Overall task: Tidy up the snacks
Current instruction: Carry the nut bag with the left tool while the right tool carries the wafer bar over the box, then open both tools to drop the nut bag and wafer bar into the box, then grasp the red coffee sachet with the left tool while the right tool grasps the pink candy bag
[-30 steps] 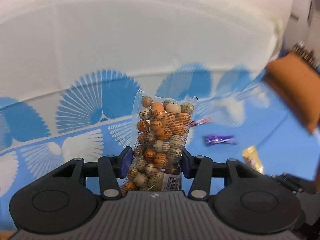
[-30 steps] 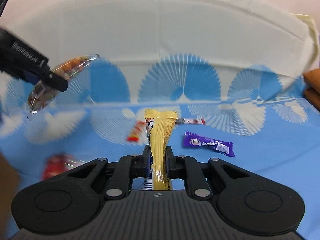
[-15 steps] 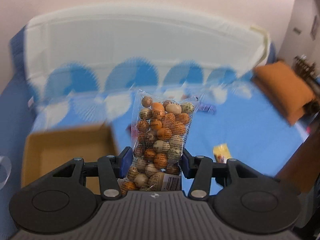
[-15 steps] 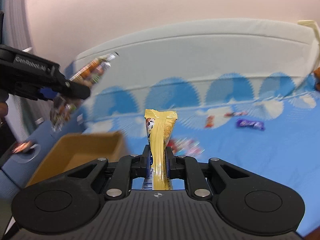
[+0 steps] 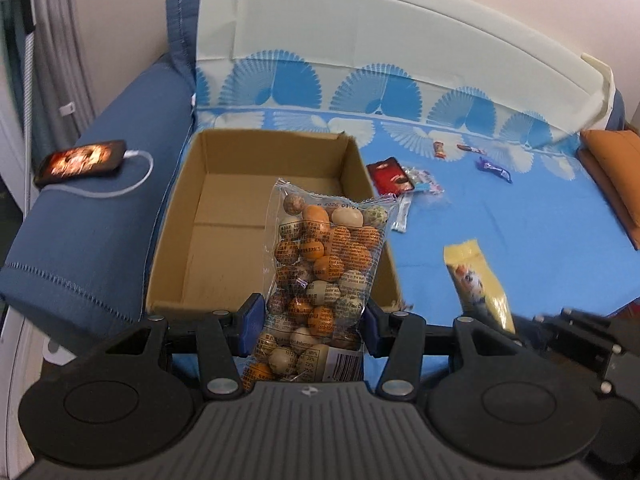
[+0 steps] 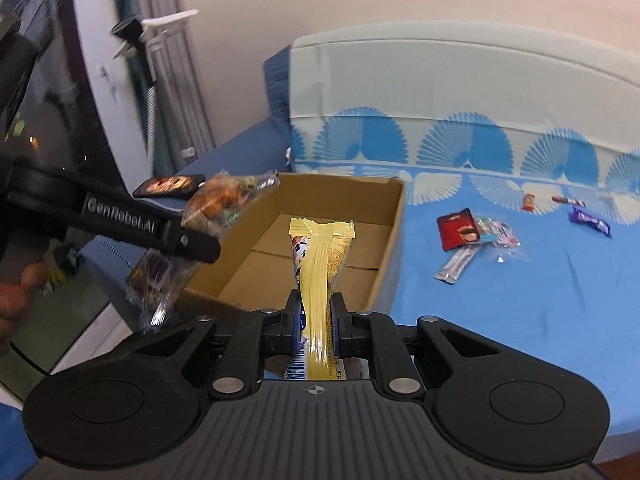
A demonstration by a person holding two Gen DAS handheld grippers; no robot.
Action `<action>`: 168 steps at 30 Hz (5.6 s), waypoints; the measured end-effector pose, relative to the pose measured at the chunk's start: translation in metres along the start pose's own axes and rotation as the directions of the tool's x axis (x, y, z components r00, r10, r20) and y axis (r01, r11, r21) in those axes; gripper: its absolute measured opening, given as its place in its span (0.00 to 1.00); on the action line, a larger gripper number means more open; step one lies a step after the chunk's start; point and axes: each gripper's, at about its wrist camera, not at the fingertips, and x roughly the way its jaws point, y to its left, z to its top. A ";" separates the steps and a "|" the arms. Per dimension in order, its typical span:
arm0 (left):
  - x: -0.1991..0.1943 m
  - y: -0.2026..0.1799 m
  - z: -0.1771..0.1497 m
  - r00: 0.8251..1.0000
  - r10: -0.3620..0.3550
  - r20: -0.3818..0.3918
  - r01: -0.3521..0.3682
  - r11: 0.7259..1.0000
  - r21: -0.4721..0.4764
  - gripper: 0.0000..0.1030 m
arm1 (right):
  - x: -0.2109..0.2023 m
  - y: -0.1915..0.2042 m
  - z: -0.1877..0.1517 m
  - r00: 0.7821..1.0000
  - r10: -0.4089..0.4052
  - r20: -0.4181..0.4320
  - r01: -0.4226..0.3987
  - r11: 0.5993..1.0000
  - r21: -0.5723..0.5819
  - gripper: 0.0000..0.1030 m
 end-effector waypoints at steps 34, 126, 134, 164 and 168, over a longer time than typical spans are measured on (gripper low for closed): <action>0.025 0.040 0.027 0.999 0.021 0.034 -0.020 0.999 -0.044 0.54 | 0.053 0.006 0.027 0.996 -0.051 -0.080 0.047 0.998 -0.049 0.15; 0.011 0.010 -0.010 0.967 0.246 0.057 -0.245 0.969 -0.029 1.00 | 0.019 0.029 0.021 0.992 -0.124 0.019 0.125 0.991 -0.046 0.91; 0.018 0.009 -0.010 0.967 0.251 0.042 -0.250 0.968 -0.024 1.00 | 0.023 0.026 0.020 0.993 -0.121 0.003 0.121 0.992 -0.039 0.91; 0.100 0.010 0.084 0.935 0.350 -0.057 -0.352 0.935 -0.039 1.00 | 0.147 -0.224 0.029 0.887 -0.443 -0.132 0.461 0.829 0.317 0.91; 0.118 0.005 0.104 0.933 0.353 -0.069 -0.356 0.934 -0.030 1.00 | 0.219 -0.266 0.028 0.850 -0.487 -0.203 0.523 0.827 0.205 0.92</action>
